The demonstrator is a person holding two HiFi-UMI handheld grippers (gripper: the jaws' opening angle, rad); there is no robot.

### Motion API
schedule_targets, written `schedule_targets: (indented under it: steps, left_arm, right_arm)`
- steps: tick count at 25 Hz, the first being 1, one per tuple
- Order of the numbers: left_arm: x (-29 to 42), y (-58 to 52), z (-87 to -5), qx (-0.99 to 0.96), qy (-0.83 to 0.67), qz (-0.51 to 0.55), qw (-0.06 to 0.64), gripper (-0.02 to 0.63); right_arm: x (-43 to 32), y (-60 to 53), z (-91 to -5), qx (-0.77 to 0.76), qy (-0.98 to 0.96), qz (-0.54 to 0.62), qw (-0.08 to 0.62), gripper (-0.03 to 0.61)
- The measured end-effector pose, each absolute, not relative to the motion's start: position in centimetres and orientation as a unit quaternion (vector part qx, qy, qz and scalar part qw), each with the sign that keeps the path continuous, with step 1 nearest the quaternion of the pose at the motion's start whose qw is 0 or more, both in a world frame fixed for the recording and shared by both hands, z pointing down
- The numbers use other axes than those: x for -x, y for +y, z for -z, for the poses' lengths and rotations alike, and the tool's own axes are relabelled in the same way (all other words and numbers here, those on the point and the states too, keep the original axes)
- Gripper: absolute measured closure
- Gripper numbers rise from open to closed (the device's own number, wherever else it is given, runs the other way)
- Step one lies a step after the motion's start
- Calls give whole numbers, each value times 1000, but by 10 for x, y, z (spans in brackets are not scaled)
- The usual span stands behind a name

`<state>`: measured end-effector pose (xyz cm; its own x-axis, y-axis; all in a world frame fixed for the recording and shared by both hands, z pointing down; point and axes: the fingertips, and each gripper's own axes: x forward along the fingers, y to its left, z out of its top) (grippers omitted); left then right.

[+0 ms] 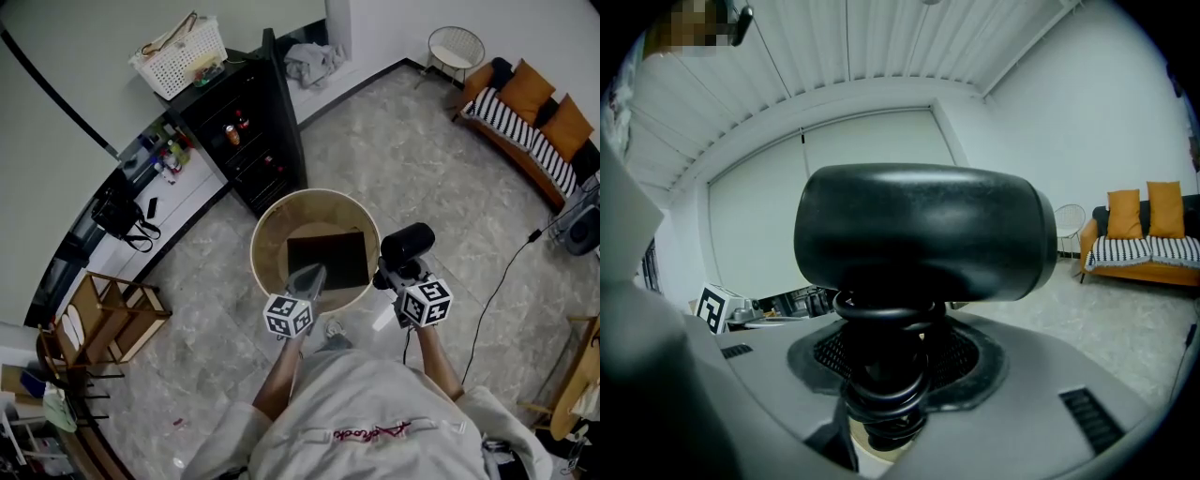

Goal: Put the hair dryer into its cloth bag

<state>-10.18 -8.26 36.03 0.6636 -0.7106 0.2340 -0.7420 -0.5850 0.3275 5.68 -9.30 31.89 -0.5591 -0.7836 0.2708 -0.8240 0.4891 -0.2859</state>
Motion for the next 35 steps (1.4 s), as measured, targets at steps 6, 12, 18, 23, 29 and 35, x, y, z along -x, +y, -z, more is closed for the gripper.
schedule_targets:
  steps: [6, 12, 18, 23, 29, 35]
  left_arm:
    - [111, -127, -364, -894, -396, -41, 204, 583]
    - [105, -147, -370, -898, -384, -48, 207, 584]
    - [94, -156, -376, -898, -378, -59, 215, 584]
    - [80, -163, -378, -892, -391, -58, 219, 583]
    - [50, -176, -370, -886, -404, -52, 223, 583]
    - [29, -175, -370, -879, -414, -51, 231, 584]
  right_arm:
    - [-46, -134, -318, -476, -857, -191, 48, 380]
    - [-48, -150, -323, -484, -852, -197, 44, 380]
    - [-59, -158, -330, -486, -848, -208, 43, 380]
    - [-76, -168, -333, -479, -850, -213, 46, 380]
    - [-93, -191, -328, -449, -866, -212, 59, 380]
    - [-104, -201, -327, -429, -875, -212, 70, 380]
